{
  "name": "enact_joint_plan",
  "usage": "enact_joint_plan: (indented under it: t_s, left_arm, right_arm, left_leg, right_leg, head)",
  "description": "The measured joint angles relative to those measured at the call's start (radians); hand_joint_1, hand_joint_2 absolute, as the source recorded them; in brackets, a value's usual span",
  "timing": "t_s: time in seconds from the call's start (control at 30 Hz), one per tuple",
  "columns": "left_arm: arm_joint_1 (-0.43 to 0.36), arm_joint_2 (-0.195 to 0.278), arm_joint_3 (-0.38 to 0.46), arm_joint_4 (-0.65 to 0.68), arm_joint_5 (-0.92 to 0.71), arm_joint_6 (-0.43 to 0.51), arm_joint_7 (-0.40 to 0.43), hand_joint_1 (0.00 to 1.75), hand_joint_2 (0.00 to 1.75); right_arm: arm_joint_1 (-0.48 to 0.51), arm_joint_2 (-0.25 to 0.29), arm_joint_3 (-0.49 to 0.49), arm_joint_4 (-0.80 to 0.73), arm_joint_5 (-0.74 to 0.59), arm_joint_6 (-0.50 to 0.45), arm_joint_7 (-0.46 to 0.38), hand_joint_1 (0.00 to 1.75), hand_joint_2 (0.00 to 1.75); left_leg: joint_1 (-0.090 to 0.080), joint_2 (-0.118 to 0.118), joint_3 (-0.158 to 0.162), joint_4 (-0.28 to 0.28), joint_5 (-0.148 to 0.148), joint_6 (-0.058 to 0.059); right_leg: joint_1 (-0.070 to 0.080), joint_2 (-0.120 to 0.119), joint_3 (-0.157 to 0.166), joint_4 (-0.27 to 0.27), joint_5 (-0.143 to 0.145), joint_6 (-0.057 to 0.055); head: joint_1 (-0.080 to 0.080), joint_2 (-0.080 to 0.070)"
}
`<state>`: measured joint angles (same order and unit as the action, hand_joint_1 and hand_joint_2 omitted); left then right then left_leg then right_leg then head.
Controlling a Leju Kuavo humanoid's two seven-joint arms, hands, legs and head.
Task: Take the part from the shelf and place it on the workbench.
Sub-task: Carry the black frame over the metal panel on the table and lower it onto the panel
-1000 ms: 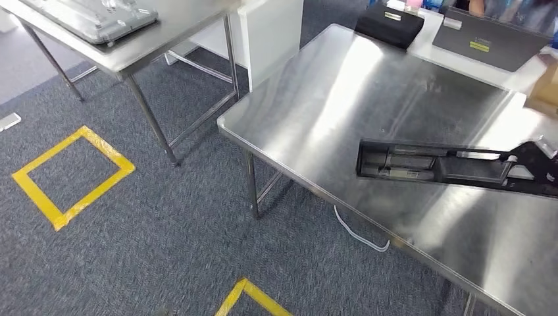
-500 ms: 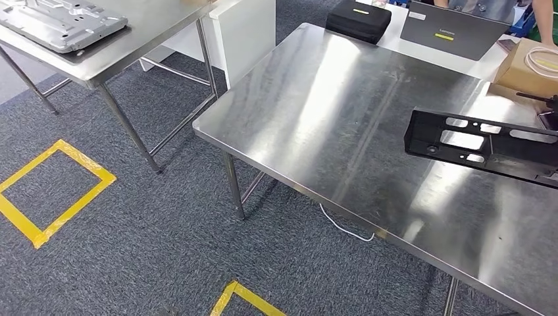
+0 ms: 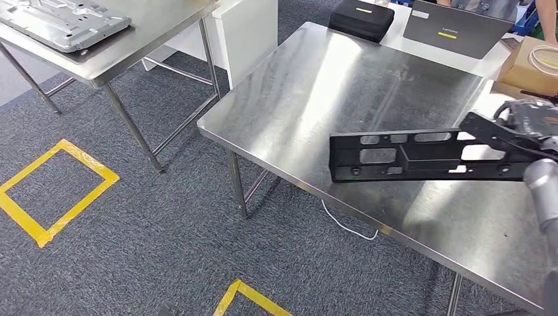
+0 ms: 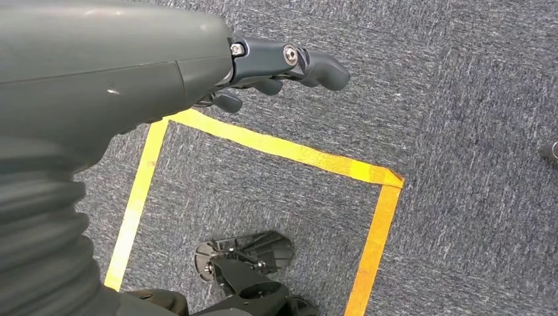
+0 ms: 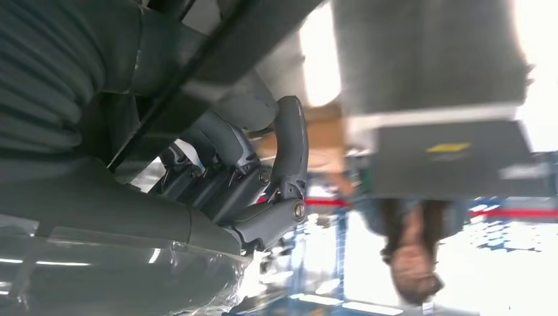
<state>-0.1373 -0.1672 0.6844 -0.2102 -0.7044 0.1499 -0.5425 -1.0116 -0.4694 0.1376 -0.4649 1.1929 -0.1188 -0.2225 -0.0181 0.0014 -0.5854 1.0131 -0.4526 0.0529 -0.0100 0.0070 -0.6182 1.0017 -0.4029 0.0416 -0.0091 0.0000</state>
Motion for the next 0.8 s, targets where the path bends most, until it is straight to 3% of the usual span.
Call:
enact_joint_plan:
  t_s: [0.23, 0.43, 0.63, 0.8]
  left_arm:
    - [-0.002, -0.001, 0.000, 0.000, -0.007, 0.016, 0.013, 0.00, 1.75]
    - [-0.002, 0.000, 0.000, 0.000, -0.008, 0.018, 0.017, 0.00, 1.75]
    - [-0.002, 0.000, 0.000, 0.000, -0.008, 0.039, 0.008, 0.00, 1.75]
    - [-0.002, 0.000, 0.000, 0.000, -0.001, 0.036, 0.040, 0.00, 1.75]
  right_arm:
    - [-0.039, 0.114, 0.087, 0.022, -0.005, 0.002, 0.006, 1.75, 1.75]
    - [-0.055, 0.157, 0.127, 0.035, 0.002, 0.000, 0.029, 1.75, 1.75]
    - [-0.105, 0.137, 0.164, 0.061, 0.057, -0.063, 0.268, 1.75, 1.75]
    - [-0.164, 0.072, 0.149, 0.086, 0.010, -0.080, 0.309, 1.75, 1.75]
  left_leg:
    - [0.002, -0.002, -0.002, 0.000, 0.002, -0.002]
    - [0.002, -0.004, -0.003, 0.000, 0.002, -0.002]
    - [-0.001, -0.006, -0.003, 0.000, 0.002, -0.001]
    - [-0.002, -0.006, -0.005, 0.000, 0.002, -0.001]
  right_leg:
    - [0.000, -0.001, -0.002, 0.001, 0.000, 0.000]
    - [0.000, -0.002, -0.002, 0.001, 0.000, 0.000]
    - [0.000, -0.004, -0.005, 0.000, 0.000, 0.000]
    - [0.000, -0.005, -0.005, 0.000, 0.000, 0.000]
  head:
    - [0.000, 0.000]
    - [0.000, 0.000]
    - [0.000, 0.000]
    - [0.000, 0.000]
